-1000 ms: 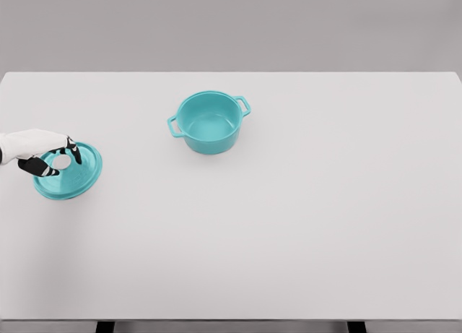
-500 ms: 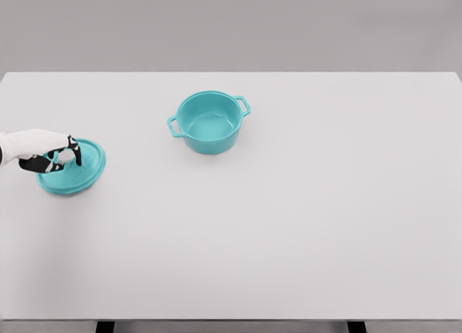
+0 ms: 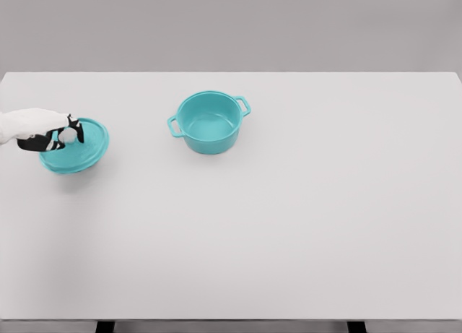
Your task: Cover the pot with left arm
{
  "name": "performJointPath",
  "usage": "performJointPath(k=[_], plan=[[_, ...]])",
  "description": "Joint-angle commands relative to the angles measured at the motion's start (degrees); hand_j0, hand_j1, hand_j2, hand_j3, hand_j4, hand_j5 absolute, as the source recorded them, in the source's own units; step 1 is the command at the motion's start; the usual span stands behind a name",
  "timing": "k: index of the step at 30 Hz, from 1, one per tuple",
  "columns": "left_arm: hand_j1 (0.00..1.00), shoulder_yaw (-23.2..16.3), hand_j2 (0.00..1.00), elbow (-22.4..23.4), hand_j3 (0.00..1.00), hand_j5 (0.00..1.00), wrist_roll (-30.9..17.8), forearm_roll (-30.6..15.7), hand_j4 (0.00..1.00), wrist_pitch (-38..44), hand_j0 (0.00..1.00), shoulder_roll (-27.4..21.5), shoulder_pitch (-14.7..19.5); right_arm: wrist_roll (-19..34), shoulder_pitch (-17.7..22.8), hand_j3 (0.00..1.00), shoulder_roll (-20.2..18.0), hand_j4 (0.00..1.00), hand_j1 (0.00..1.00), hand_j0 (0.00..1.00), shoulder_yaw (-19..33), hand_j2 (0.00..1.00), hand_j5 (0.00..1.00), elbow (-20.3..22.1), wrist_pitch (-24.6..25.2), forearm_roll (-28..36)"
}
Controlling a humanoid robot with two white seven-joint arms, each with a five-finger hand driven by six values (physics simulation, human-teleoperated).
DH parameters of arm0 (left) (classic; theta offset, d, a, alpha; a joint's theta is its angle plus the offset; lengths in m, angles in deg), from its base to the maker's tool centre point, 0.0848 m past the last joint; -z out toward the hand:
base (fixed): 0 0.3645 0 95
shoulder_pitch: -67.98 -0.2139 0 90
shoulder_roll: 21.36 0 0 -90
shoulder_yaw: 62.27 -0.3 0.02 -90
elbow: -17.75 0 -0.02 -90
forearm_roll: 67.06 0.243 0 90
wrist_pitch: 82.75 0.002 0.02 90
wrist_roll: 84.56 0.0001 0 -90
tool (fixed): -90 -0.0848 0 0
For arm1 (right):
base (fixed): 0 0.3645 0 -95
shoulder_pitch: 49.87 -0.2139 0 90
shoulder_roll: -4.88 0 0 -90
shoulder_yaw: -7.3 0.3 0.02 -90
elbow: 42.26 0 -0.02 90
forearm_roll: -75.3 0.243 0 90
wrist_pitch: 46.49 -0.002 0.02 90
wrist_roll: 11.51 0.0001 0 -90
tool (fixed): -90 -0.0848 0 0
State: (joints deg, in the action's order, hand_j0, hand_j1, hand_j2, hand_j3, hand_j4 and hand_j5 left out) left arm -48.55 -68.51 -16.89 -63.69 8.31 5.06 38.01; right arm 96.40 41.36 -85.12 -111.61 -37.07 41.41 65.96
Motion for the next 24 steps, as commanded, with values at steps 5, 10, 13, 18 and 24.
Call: performJointPath(k=[5, 10, 13, 18, 24], plan=[[0.37, 0.1, 0.37, -0.7, 0.37, 0.37, -0.1, 0.1, 0.37, -0.1, 0.37, 1.7, 1.1, 0.0, 0.0, 1.00, 0.0, 1.00, 1.00, 1.00, 0.0, 1.00, 1.00, 0.0, 0.0, 0.0], [0.36, 0.1, 0.36, -0.8, 0.36, 0.36, -1.0, 0.1, 0.36, -0.1, 0.36, 3.3, 2.6, 0.0, 0.0, 1.00, 0.0, 1.00, 1.00, 1.00, 0.0, 1.00, 1.00, 0.0, 0.0, 0.0], [0.36, 0.1, 0.36, -0.8, 0.36, 0.36, -1.4, 0.1, 0.36, -0.1, 0.36, 4.8, 3.3, 0.0, 0.0, 1.00, 0.0, 1.00, 1.00, 1.00, 0.0, 1.00, 1.00, 0.0, 0.0, 0.0], [0.36, 0.1, 0.36, -0.7, 0.36, 0.36, -2.6, 0.1, 0.36, 0.0, 0.36, 5.7, 4.7, 0.0, 0.0, 1.00, 0.0, 1.00, 1.00, 1.00, 0.0, 1.00, 1.00, 0.0, 0.0, 0.0], [0.36, 0.1, 0.36, -0.7, 0.36, 0.36, -5.3, 0.1, 0.36, 0.1, 0.36, 8.2, 6.8, 0.0, 0.0, 1.00, 0.0, 1.00, 1.00, 1.00, 0.0, 1.00, 1.00, 0.0, 0.0, 0.0]])
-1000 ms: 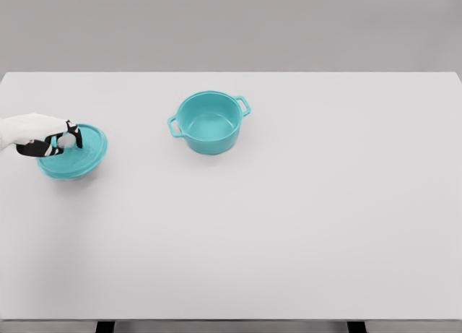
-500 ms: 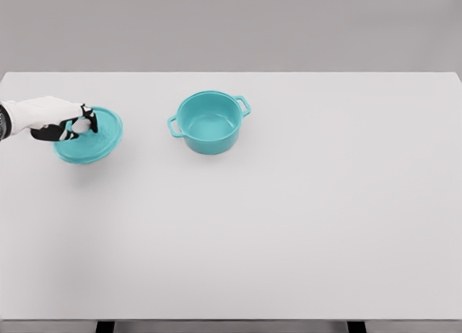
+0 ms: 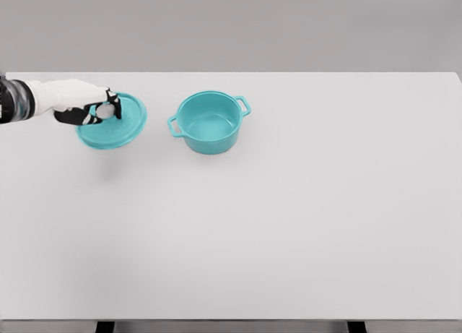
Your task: Cover the pot with left arm
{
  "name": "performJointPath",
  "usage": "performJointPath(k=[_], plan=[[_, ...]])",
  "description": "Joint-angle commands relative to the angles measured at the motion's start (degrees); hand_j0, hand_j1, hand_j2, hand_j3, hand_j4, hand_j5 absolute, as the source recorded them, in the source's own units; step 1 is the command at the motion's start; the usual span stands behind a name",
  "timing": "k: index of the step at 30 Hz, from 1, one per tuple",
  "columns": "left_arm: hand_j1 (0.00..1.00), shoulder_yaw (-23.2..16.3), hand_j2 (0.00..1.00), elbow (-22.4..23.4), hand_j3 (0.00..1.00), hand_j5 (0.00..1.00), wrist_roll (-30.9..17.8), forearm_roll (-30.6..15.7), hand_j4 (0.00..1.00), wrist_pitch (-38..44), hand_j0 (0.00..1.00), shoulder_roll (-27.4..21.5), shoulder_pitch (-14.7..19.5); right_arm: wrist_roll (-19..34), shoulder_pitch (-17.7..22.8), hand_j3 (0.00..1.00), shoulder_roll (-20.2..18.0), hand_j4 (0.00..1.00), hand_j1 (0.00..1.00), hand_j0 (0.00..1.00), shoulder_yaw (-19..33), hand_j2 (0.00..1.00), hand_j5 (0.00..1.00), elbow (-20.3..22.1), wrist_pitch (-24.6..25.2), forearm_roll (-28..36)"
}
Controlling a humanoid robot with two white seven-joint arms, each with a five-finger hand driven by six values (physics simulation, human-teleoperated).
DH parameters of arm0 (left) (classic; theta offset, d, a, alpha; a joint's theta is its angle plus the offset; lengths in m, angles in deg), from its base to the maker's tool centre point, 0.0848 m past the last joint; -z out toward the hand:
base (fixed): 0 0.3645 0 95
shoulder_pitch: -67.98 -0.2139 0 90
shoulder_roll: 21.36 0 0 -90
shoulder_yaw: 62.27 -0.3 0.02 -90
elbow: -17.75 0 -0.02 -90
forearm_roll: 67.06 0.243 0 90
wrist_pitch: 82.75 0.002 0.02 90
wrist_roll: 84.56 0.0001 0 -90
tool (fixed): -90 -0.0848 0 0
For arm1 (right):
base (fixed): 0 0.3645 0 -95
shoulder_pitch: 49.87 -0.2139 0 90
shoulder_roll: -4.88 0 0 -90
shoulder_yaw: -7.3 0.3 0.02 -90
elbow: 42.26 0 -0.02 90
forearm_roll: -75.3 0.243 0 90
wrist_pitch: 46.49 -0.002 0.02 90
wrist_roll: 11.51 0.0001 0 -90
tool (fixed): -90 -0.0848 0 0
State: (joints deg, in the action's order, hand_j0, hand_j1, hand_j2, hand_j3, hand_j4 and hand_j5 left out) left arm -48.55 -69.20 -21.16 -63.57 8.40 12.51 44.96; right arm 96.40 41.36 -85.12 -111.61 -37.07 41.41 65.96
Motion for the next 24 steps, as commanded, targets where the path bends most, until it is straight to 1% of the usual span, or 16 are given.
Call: performJointPath(k=[1, 12, 16, 18, 24], plan=[[0.36, 0.1, 0.36, 0.0, 0.36, 0.36, -1.1, 0.0, 0.36, 0.0, 0.36, 1.1, 0.0, 0.0, 0.0, 1.00, 0.0, 1.00, 1.00, 1.00, 0.0, 1.00, 1.00, 0.0, 0.0, 0.0], [0.36, 0.1, 0.36, 0.0, 0.36, 0.36, -1.8, 0.0, 0.36, 0.0, 0.36, 4.6, 2.2, 0.0, 0.0, 1.00, 0.0, 1.00, 1.00, 1.00, 0.0, 1.00, 1.00, 0.0, 0.0, 0.0], [0.36, 0.1, 0.36, -0.1, 0.36, 0.36, -2.0, 0.0, 0.36, 0.1, 0.36, 6.9, 2.7, 0.0, 0.0, 1.00, 0.0, 1.00, 1.00, 1.00, 0.0, 1.00, 1.00, 0.0, 0.0, 0.0], [0.36, 0.1, 0.36, -0.1, 0.36, 0.36, -3.8, 0.0, 0.36, 0.1, 0.36, 8.6, 3.5, 0.0, 0.0, 1.00, 0.0, 1.00, 1.00, 1.00, 0.0, 1.00, 1.00, 0.0, 0.0, 0.0], [0.36, 0.1, 0.36, 0.2, 0.36, 0.36, -5.2, 0.1, 0.36, 0.3, 0.36, 12.2, 5.0, 0.0, 0.0, 1.00, 0.0, 1.00, 1.00, 1.00, 0.0, 1.00, 1.00, 0.0, 0.0, 0.0]])
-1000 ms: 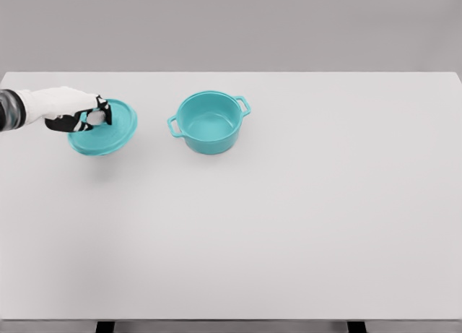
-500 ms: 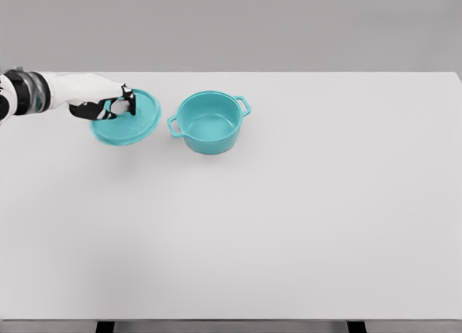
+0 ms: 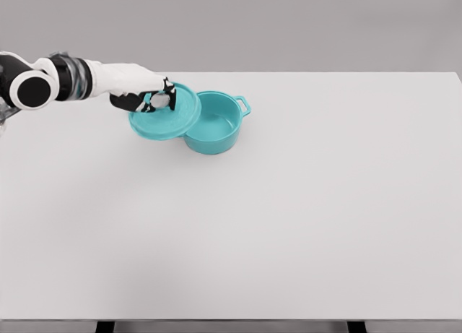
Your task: Cover the pot with left arm
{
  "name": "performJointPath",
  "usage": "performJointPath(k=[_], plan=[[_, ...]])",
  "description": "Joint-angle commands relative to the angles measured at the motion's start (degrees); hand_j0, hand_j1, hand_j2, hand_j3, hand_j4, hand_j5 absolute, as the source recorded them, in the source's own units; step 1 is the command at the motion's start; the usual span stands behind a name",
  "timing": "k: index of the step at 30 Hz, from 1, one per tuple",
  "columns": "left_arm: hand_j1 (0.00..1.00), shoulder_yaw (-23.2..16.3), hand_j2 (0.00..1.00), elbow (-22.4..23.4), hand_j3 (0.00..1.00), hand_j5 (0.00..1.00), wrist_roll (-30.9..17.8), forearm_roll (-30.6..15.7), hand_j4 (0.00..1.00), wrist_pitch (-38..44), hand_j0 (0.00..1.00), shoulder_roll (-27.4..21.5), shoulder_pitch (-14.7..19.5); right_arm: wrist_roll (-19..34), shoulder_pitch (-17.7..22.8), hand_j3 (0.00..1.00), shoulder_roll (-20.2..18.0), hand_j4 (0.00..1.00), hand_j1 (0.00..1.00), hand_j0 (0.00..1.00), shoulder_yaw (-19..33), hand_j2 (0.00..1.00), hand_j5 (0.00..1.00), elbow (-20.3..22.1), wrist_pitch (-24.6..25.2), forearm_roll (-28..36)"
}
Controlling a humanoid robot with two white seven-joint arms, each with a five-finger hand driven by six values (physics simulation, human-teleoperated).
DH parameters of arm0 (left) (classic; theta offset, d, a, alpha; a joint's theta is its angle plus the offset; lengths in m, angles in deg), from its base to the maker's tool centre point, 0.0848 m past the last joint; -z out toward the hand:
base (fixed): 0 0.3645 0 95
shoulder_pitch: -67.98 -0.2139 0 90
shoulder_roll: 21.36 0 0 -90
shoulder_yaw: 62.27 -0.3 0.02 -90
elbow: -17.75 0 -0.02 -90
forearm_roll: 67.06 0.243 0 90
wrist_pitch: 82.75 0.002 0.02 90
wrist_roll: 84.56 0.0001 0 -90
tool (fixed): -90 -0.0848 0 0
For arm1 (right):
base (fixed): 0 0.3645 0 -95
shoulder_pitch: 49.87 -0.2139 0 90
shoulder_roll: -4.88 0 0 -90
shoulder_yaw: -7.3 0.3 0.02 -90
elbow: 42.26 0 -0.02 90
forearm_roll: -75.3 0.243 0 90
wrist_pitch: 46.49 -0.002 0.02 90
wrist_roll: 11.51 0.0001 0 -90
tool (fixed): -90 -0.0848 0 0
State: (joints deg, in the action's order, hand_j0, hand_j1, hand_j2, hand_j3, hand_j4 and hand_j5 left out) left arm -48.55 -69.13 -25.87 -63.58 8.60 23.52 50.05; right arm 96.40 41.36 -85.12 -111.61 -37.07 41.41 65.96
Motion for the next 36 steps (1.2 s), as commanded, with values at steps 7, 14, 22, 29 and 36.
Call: performJointPath(k=[7, 14, 22, 29, 36], plan=[[0.37, 0.1, 0.37, 15.9, 0.37, 0.37, -0.5, 3.0, 0.37, 0.3, 0.37, 15.4, 0.1, 0.0, 0.0, 1.00, 0.0, 1.00, 1.00, 1.00, 0.0, 1.00, 1.00, 0.0, 0.0, 0.0], [0.37, 0.2, 0.37, 16.0, 0.37, 0.37, -0.5, 3.6, 0.37, 0.2, 0.37, 17.3, 0.3, 0.0, 0.0, 1.00, 0.0, 1.00, 1.00, 1.00, 0.0, 1.00, 1.00, 0.0, 0.0, 0.0], [0.37, 0.1, 0.37, 16.0, 0.37, 0.37, -0.5, 3.6, 0.37, 0.1, 0.37, 17.7, 0.0, 0.0, 0.0, 1.00, 0.0, 1.00, 1.00, 1.00, 0.0, 1.00, 1.00, 0.0, 0.0, 0.0], [0.38, -0.1, 0.38, 16.1, 0.38, 0.38, -0.5, 3.6, 0.38, 0.0, 0.38, 17.6, -0.5, 0.0, 0.0, 1.00, 0.0, 1.00, 1.00, 1.00, 0.0, 1.00, 1.00, 0.0, 0.0, 0.0], [0.41, -0.4, 0.41, 16.2, 0.41, 0.41, -0.5, 3.6, 0.41, 0.0, 0.41, 17.6, -0.5, 0.0, -0.1, 1.00, 0.0, 1.00, 1.00, 1.00, 0.0, 1.00, 1.00, 0.0, 0.0, 0.0]])
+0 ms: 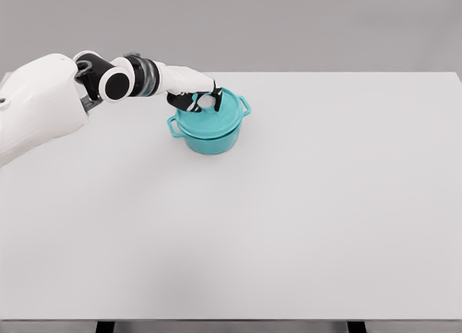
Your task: Cover the pot with left arm
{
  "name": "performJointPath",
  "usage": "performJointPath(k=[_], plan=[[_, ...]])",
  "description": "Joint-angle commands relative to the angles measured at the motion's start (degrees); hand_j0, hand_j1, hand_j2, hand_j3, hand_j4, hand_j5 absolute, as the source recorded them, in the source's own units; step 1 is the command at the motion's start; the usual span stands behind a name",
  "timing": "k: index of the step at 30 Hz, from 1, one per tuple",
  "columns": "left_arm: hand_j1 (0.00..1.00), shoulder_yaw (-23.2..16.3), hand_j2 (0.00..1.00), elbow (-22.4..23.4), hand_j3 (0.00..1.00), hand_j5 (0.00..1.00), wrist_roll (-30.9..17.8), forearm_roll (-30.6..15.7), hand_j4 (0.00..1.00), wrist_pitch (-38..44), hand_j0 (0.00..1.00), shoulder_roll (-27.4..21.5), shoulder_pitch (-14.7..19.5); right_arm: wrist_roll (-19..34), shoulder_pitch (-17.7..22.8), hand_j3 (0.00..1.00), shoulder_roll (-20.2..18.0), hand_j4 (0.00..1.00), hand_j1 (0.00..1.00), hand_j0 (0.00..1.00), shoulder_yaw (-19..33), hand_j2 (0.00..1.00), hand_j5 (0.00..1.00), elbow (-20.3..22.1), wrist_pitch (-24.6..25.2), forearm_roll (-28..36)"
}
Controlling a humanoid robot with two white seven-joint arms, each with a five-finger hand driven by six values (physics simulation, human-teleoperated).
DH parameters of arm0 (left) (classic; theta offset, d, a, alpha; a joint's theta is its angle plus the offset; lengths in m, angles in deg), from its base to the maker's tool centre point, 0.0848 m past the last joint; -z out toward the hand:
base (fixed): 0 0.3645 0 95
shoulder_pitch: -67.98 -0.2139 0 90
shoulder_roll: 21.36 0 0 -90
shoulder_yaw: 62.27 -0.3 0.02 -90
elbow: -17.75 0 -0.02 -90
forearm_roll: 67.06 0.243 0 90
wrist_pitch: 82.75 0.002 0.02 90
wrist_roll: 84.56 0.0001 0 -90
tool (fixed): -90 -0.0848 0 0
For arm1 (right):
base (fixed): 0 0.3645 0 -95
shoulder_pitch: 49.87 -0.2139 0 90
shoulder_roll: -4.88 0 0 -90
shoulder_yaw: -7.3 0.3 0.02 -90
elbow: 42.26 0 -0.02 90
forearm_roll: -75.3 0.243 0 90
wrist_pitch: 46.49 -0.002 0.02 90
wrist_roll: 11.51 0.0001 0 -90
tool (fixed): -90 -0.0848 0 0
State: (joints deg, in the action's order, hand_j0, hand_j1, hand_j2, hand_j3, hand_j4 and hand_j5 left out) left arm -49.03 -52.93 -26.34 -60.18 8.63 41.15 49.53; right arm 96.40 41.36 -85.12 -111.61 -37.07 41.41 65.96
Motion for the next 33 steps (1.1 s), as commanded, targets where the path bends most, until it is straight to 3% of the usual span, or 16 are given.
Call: performJointPath(k=[1, 9, 33], plan=[[0.41, 0.0, 0.41, 0.0, 0.41, 0.41, 0.0, 0.2, 0.41, -0.1, 0.41, 0.0, 0.0, 0.0, 0.0, 1.00, 0.0, 1.00, 1.00, 1.00, 0.0, 1.00, 1.00, 0.0, 0.0, 0.0], [0.53, 0.0, 0.53, 0.0, 0.53, 0.53, 0.0, 0.2, 0.53, -0.1, 0.53, 0.2, 0.0, 0.0, 0.0, 1.00, 0.0, 1.00, 1.00, 1.00, 0.0, 1.00, 1.00, 0.0, 0.0, 0.0], [0.69, 0.0, 0.69, 0.3, 0.69, 0.69, 0.3, 0.2, 0.69, 0.3, 0.69, 1.0, 0.0, 0.0, 0.0, 1.00, 0.0, 1.00, 1.00, 1.00, 0.0, 1.00, 1.00, 0.0, 0.0, 0.0]])
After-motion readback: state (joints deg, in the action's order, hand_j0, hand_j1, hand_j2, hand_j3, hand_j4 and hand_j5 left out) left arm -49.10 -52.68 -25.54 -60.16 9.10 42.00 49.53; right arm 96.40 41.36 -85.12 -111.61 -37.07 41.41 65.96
